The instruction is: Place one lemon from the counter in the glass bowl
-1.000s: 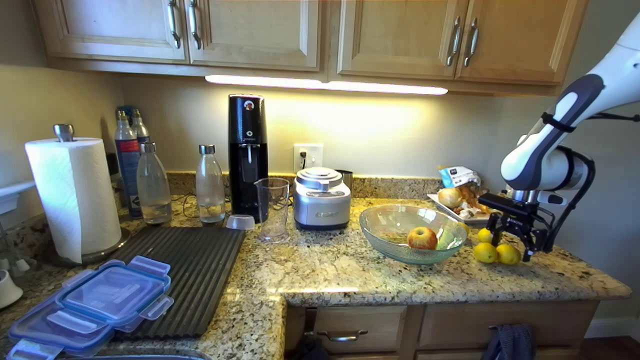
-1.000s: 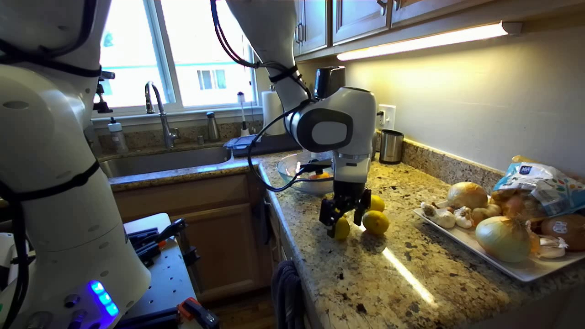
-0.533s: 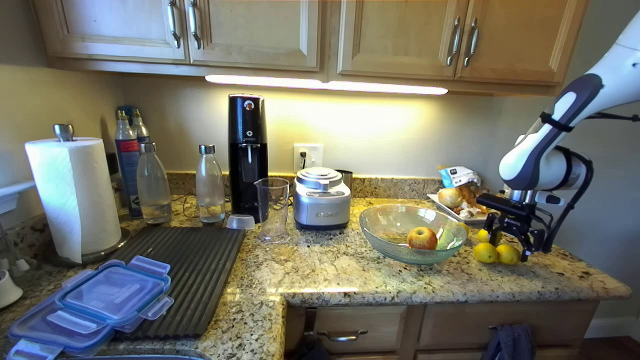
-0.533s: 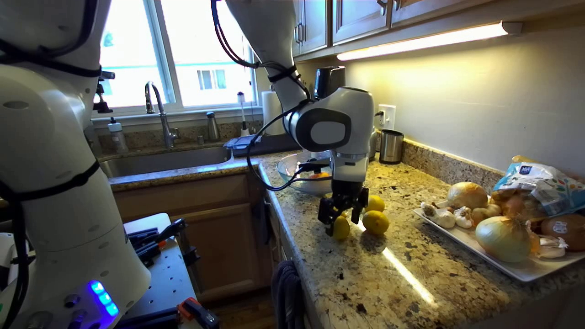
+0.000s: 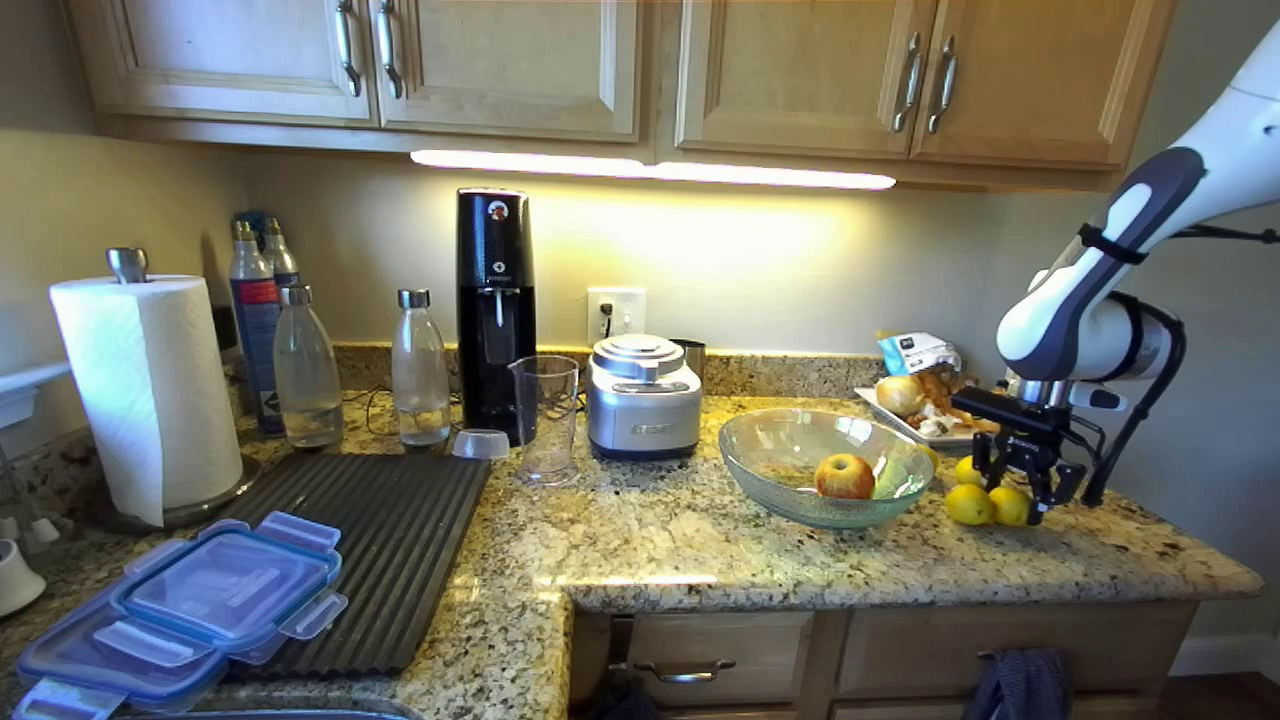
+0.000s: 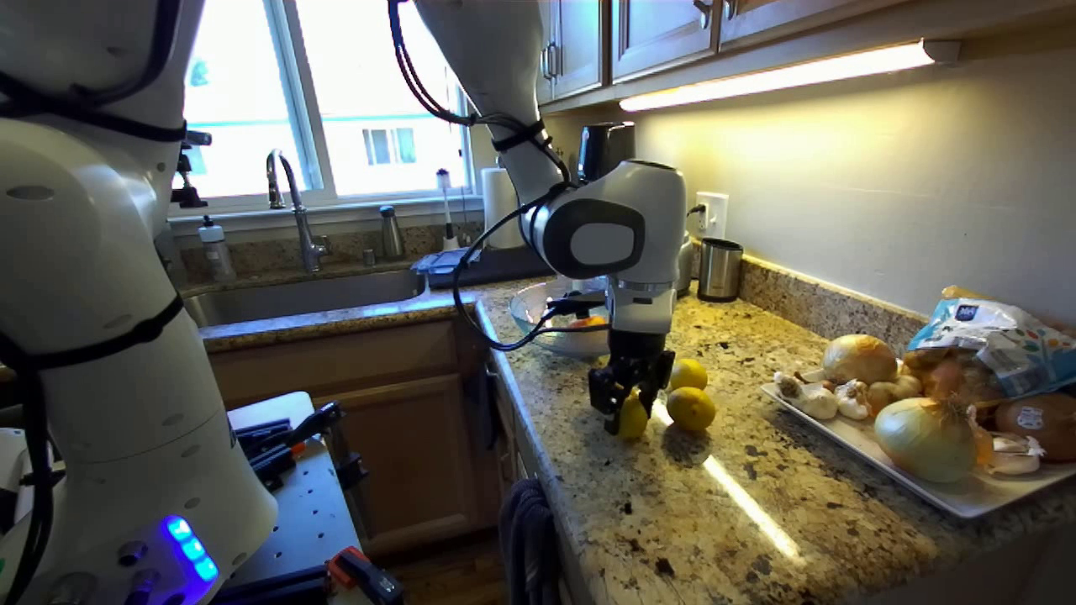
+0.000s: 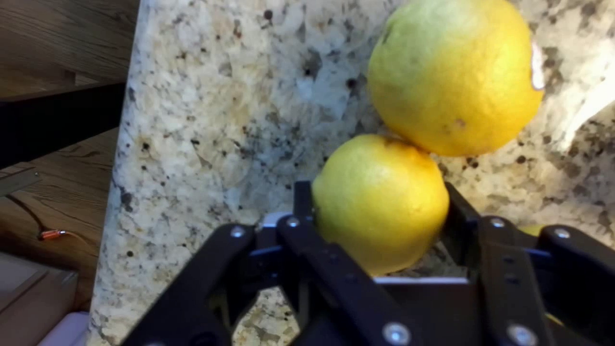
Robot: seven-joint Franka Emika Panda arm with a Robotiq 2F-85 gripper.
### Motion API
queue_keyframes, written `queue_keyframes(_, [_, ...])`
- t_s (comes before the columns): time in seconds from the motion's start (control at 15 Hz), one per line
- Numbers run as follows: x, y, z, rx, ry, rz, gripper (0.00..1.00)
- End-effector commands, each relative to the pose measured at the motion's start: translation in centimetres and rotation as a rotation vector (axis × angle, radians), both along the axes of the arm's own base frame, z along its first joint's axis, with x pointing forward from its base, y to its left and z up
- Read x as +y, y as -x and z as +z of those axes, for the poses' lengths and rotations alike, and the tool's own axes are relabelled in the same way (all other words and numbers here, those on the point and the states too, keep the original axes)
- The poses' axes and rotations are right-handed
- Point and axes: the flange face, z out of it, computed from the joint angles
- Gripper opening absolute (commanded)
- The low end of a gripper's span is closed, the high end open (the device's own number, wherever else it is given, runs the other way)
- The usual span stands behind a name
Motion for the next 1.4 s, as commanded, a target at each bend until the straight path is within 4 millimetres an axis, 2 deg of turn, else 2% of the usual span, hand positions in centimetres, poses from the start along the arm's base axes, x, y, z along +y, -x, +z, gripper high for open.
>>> queue_keyframes(0.0, [0.0,0.8,1.1,-0.003,-0.018,0.0,0.35])
queue_keyframes(0.27, [-0.4,1.1,2.8,-0.026,-0.012,-0.004,0.33])
queue_keyframes(0.6, [-1.0,1.4,7.8,-0.101,0.035,0.028,0.33])
queue_keyframes(0.8, [0.1,0.9,11.2,-0.162,0.07,0.101,0.33])
queue_keyframes(1.13, [5.2,-0.8,16.7,-0.276,0.109,0.273,0.33])
queue_keyframes(1.33, [9.8,-2.1,18.2,-0.318,0.1,0.379,0.33])
